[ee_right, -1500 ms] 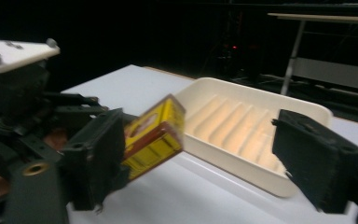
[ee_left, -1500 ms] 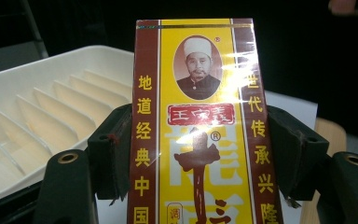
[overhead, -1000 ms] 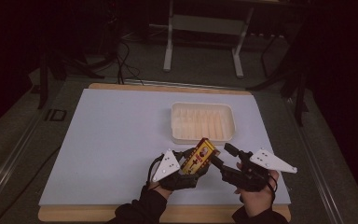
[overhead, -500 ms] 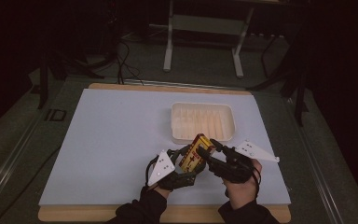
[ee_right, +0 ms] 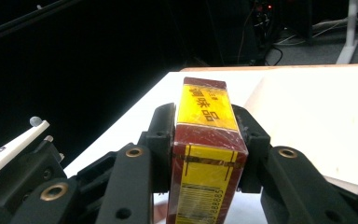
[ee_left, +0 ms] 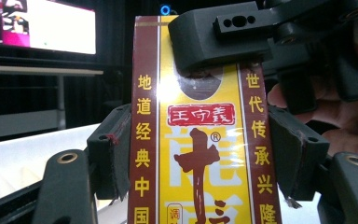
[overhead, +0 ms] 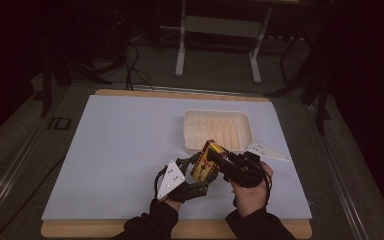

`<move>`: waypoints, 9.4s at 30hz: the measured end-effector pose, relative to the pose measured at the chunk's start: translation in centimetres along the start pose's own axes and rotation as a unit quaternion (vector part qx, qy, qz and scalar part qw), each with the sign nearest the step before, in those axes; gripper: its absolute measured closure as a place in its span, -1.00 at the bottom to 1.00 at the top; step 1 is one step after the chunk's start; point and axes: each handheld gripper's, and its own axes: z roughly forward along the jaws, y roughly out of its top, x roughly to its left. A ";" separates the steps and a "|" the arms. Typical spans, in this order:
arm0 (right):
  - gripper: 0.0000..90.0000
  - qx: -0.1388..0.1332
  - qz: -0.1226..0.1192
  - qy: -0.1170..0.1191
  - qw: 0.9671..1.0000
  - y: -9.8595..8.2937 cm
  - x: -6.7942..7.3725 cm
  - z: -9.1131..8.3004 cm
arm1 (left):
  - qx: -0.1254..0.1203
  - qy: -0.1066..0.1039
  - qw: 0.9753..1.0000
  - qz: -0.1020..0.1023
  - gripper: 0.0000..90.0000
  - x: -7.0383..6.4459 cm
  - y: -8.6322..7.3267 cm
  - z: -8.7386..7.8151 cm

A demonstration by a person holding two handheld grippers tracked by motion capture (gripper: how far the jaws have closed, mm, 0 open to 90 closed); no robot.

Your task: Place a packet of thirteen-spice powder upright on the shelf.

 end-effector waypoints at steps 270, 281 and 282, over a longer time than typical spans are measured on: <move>-0.68 0.060 -0.167 -0.013 0.984 -2.6 -8.1 -0.6 | 0.159 0.077 0.983 -0.056 -0.99 2.9 -0.1 -5.1; -0.68 0.067 -0.176 -0.016 0.982 -4.8 -8.9 -3.2 | 0.159 0.074 0.983 -0.054 -1.00 2.9 -0.1 -5.2; -0.69 0.075 -0.179 -0.019 0.981 -5.2 -9.0 -3.6 | 0.160 0.075 0.983 -0.054 -0.99 2.9 -0.1 -5.2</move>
